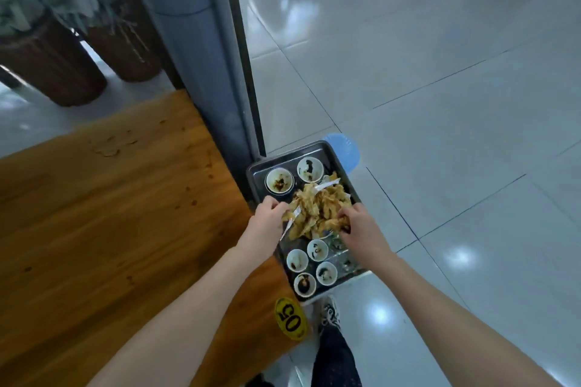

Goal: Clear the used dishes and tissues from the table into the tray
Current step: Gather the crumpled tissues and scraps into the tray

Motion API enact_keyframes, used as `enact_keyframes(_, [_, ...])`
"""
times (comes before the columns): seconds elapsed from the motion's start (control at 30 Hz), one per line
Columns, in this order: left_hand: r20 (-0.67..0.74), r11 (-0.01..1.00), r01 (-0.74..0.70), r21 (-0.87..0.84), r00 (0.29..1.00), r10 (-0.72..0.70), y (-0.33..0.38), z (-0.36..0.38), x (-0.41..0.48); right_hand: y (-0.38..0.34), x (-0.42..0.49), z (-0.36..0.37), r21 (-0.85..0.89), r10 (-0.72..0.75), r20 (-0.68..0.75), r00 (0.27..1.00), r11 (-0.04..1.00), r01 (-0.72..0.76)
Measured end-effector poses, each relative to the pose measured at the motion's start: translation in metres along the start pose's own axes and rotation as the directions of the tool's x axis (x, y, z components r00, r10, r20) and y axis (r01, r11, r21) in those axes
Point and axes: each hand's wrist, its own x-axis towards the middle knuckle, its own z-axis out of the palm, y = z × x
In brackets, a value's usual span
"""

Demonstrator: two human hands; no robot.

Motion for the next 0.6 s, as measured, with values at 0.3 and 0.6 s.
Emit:
enact_keyframes(0.3, [-0.008, 0.984, 0.138, -0.112, 0.990, -0.140, 0.029, 0.044, 0.100, 0.052, 0.096, -0.010, 0.014, -0.047, 0.158, 0.986, 0.999, 0.046])
enact_keyframes(0.6, [0.173, 0.940, 0.308, -0.148, 0.944, -0.282, 0.024, 0.051, 0.126, 0.067, 0.134, -0.014, -0.103, -0.093, 0.368, 0.925, 0.985, 0.140])
